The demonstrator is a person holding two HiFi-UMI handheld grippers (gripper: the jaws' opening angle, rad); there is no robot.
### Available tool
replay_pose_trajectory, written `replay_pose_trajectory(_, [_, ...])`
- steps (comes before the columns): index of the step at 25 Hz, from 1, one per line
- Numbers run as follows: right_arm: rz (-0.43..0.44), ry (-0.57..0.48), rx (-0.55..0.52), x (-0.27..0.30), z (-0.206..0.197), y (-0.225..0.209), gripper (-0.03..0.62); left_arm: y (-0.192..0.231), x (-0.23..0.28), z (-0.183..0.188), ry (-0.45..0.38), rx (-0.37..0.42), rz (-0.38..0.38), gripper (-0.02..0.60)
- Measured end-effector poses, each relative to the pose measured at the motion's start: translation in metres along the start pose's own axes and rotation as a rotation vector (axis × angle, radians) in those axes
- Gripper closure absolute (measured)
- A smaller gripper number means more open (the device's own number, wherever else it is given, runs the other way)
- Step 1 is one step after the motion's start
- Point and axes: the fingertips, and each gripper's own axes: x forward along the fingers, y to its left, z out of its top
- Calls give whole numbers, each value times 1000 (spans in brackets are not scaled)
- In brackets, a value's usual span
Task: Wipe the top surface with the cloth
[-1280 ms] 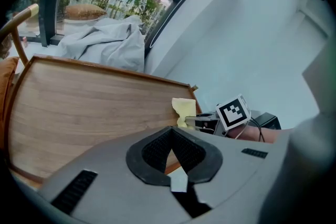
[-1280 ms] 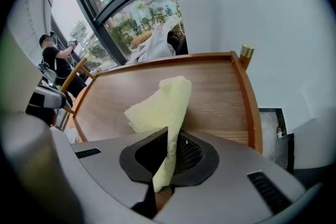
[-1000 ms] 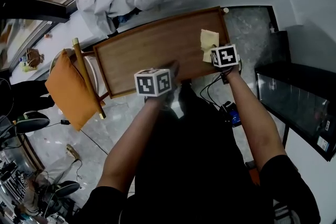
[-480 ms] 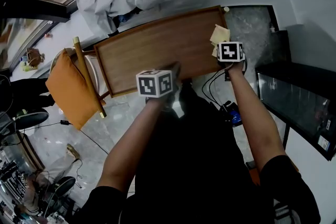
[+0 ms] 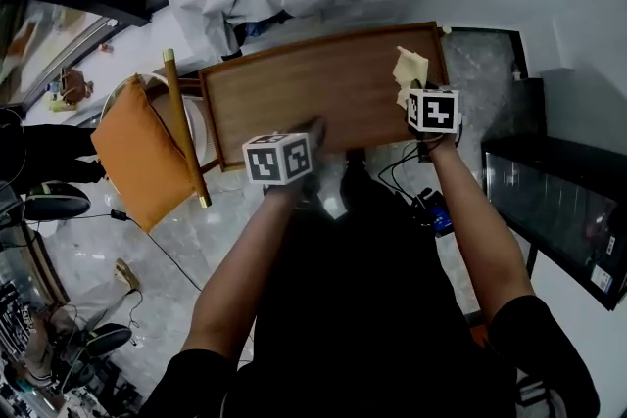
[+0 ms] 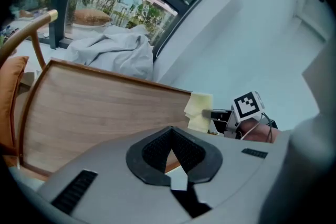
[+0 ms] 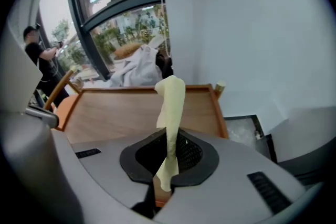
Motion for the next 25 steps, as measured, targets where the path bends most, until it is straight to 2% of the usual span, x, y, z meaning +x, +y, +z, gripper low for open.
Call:
replay_pose_trajectory(6, [337,-19,-99,-1,6,158,562,44,-60,3,-65,-41,33,572])
replay_pose_trajectory(11, [466,18,-159,8,0,275,562,86,-120,4,-125,-125,34,572])
replay_pose_trajectory(14, [560,52,-176,14,-11,344,562,107,-151,5,-147,-117,52,573])
replay_pose_trajectory(17, [678,111,-145,17,-30,405,562,129,-174,-2,-145,-110,65,572])
replay_pose_trajectory(21, [724,145,-148,22,-43,456,562,149,-198,-16,-128,-98,63,572])
replay_pose_trajectory(25, [734,182,-150,33,-56,487,562,157,-208,-28,-112,-85,34,574])
